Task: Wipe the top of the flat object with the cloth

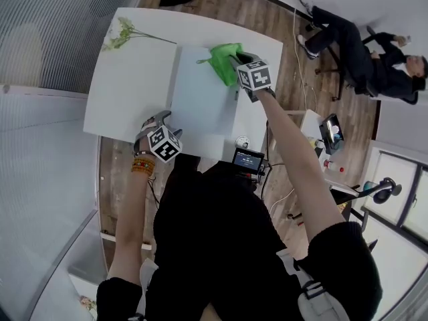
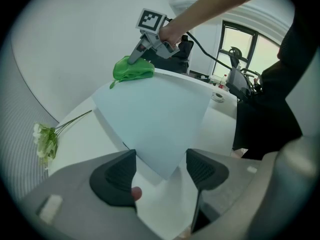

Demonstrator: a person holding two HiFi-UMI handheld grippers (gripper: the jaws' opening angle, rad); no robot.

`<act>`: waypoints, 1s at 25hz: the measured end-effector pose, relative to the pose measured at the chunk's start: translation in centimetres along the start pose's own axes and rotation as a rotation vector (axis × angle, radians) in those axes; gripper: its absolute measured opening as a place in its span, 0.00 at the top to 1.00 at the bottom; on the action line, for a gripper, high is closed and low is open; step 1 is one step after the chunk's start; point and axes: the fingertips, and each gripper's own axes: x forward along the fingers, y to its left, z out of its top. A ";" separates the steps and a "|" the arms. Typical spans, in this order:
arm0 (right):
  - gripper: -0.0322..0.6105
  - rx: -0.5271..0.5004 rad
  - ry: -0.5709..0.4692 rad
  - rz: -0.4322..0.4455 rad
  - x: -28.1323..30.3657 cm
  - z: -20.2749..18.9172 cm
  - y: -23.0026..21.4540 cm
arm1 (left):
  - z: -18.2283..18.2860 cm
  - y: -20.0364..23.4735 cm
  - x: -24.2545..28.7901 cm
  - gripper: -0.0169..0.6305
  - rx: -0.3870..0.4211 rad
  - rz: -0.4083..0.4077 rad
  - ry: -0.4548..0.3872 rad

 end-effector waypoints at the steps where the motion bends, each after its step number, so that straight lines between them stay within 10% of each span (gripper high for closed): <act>1: 0.78 0.001 0.013 -0.010 0.6 -0.2 -0.3 | 0.1 -0.1 0.1 0.49 0.000 -0.002 -0.001; 25: 0.81 -0.264 0.089 0.007 3.1 -2.0 5.0 | 0.0 -0.1 -0.3 0.48 0.021 -0.024 0.019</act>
